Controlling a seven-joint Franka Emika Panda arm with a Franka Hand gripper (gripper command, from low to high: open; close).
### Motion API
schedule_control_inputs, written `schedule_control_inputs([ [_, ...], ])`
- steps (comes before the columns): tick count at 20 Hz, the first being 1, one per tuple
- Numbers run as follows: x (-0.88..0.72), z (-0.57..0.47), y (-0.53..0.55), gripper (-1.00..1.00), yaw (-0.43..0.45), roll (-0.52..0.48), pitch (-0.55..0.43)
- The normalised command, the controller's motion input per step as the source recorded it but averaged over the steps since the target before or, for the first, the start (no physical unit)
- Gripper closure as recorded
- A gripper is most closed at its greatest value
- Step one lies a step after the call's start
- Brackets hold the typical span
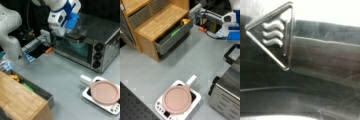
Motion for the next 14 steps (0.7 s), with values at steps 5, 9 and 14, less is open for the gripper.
schedule_control_inputs([
  [5, 0.07, -0.06, -0.13, -1.0, 0.05, 0.17, -0.034],
  [9, 0.09, -0.08, -0.18, -1.0, 0.054, 0.164, -0.013],
  [14, 0.11, -0.12, -0.18, -1.0, 0.065, 0.107, 0.003],
])
